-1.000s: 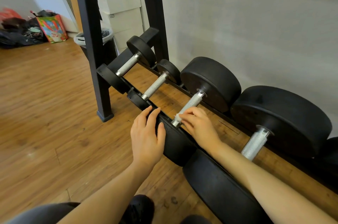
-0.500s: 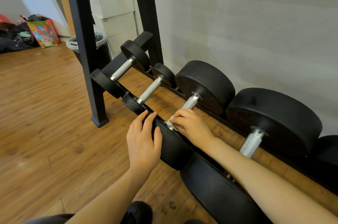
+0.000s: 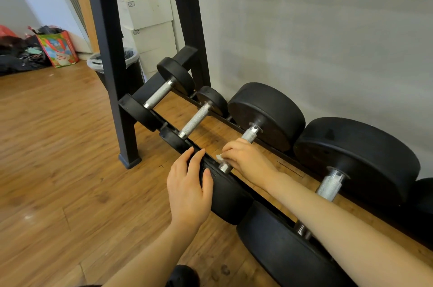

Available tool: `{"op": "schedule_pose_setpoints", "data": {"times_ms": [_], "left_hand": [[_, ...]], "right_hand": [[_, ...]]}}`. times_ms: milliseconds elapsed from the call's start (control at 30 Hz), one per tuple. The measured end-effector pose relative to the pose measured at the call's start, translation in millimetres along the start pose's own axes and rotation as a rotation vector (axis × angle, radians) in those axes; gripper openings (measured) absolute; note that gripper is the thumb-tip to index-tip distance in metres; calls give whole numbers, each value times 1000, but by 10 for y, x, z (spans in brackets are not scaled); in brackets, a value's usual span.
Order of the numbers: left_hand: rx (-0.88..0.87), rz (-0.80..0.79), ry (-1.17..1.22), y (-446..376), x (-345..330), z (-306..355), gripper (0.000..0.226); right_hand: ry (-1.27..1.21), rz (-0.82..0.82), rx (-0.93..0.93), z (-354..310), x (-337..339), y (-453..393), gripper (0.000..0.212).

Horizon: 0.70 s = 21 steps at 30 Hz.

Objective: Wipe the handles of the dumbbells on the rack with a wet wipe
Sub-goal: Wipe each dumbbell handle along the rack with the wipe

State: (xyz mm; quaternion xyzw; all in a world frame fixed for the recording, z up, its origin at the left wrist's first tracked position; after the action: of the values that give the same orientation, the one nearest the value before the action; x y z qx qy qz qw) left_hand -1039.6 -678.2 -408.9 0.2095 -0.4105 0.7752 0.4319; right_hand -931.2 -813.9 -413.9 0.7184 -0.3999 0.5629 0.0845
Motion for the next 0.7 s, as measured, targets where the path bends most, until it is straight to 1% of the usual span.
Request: {"op": "schedule_pose_setpoints", "data": {"times_ms": [67, 200, 267, 400, 500, 600, 700], "left_hand": [[1, -4, -5, 4, -3, -4, 51], [5, -12, -6, 6, -10, -24, 52], [2, -11, -1, 5, -8, -21, 52], [8, -10, 9, 9, -6, -20, 52], [7, -14, 13, 8, -14, -29, 52], [5, -13, 14, 4, -13, -26, 51], [4, -12, 13, 6, -11, -23, 51]], "right_hand": [[27, 0, 4, -17, 10, -15, 19], [54, -101, 96, -96, 3, -26, 22], [57, -114, 111, -56, 37, -22, 22], [18, -98, 57, 43, 28, 31, 22], [-63, -103, 18, 19, -6, 57, 18], [-26, -110, 23, 58, -18, 56, 18], [-1, -66, -44, 112, 7, 68, 13]]}}
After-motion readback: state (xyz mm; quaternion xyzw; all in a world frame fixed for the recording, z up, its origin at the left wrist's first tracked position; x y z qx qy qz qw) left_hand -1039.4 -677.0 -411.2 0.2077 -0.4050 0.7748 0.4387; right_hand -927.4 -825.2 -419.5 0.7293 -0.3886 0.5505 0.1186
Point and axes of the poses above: each hand's wrist, its own y-axis away from the middle knuckle, its own x-axis out of the back of the hand, z = x × y, the point moved 4 cm from there along -y, towards the middle knuckle, and after that the axes turned 1 degree about z, right-handed, at the moved point
